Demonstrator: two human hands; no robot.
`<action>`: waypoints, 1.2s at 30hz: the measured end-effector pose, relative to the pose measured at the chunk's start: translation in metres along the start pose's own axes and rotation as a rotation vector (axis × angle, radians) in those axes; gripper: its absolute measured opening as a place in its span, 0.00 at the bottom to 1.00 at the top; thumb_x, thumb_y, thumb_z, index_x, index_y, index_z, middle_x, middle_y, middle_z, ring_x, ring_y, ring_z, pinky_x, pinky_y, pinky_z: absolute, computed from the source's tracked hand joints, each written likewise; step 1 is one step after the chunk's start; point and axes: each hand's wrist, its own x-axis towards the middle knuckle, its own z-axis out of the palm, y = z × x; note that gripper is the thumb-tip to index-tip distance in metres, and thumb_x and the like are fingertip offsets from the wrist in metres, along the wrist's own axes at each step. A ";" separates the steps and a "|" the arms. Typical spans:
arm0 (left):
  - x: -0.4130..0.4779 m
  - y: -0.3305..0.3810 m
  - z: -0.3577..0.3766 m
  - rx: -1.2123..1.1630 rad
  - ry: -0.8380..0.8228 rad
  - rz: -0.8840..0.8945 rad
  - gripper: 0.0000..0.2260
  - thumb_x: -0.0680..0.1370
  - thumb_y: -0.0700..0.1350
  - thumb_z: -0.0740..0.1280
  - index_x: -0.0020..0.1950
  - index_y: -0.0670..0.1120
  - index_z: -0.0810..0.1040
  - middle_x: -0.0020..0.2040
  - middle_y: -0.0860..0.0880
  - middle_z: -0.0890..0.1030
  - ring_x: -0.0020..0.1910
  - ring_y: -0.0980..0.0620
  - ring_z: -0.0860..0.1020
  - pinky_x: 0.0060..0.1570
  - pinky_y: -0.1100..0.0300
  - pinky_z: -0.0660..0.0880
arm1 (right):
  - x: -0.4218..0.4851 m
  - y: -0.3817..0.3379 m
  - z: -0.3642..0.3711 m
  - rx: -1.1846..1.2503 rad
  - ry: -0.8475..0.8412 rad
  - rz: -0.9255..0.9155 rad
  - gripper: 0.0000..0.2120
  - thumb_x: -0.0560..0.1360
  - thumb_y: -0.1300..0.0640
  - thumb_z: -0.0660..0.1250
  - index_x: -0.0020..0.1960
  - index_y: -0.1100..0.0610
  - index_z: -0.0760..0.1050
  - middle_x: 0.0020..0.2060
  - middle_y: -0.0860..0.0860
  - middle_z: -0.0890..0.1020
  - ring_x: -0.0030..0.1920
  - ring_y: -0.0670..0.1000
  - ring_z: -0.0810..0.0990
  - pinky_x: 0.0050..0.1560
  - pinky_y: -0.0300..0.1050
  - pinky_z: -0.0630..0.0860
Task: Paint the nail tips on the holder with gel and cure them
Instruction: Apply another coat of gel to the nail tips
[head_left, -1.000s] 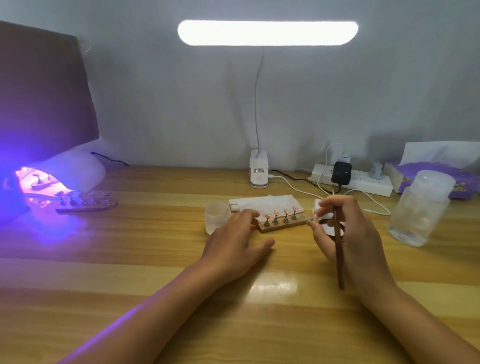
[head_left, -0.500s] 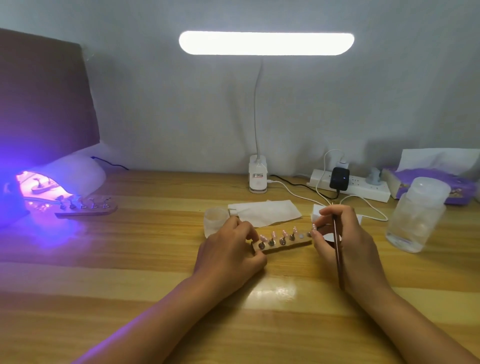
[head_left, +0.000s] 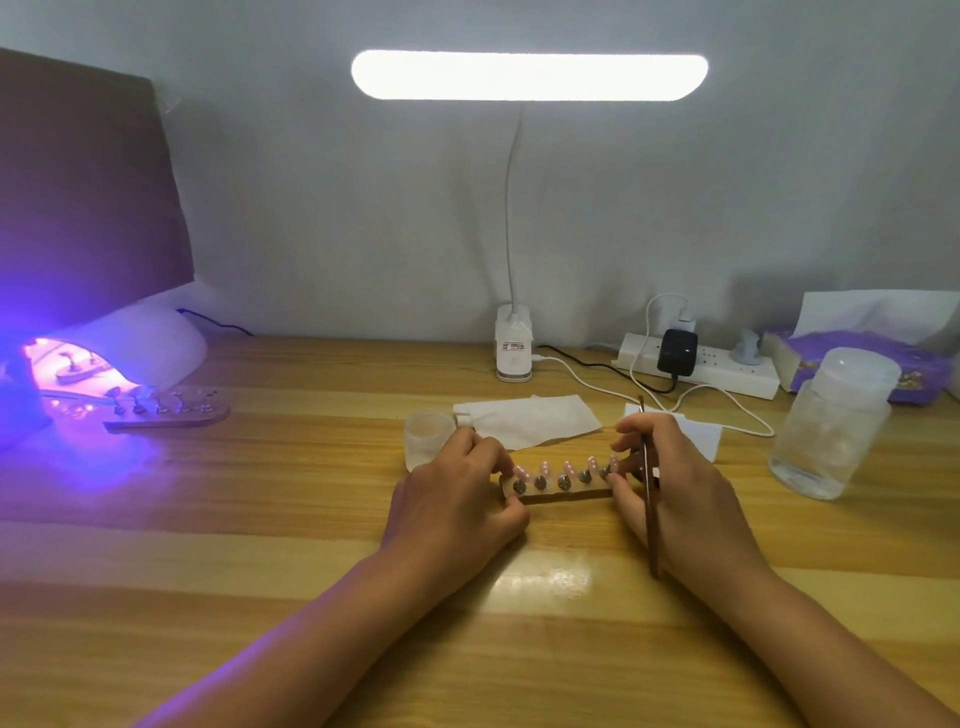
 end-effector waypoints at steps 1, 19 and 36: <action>0.001 -0.001 0.000 0.003 -0.001 -0.014 0.09 0.76 0.55 0.66 0.56 0.57 0.75 0.55 0.60 0.73 0.43 0.58 0.73 0.36 0.65 0.65 | -0.001 0.000 -0.001 -0.017 0.020 0.018 0.22 0.73 0.59 0.73 0.62 0.53 0.68 0.51 0.44 0.77 0.48 0.44 0.78 0.51 0.46 0.78; 0.007 -0.032 -0.016 -0.082 0.348 -0.367 0.35 0.69 0.54 0.76 0.69 0.45 0.64 0.67 0.45 0.66 0.67 0.46 0.65 0.64 0.53 0.63 | -0.002 0.012 -0.002 -0.418 -0.010 0.255 0.22 0.76 0.44 0.66 0.60 0.50 0.58 0.58 0.51 0.79 0.57 0.54 0.79 0.66 0.55 0.66; -0.019 0.013 -0.011 -0.157 0.367 0.291 0.26 0.70 0.58 0.69 0.60 0.50 0.62 0.52 0.53 0.72 0.48 0.57 0.70 0.49 0.65 0.67 | -0.008 -0.031 -0.020 -0.155 0.073 -0.195 0.35 0.64 0.51 0.78 0.62 0.55 0.62 0.51 0.50 0.71 0.48 0.47 0.72 0.46 0.41 0.75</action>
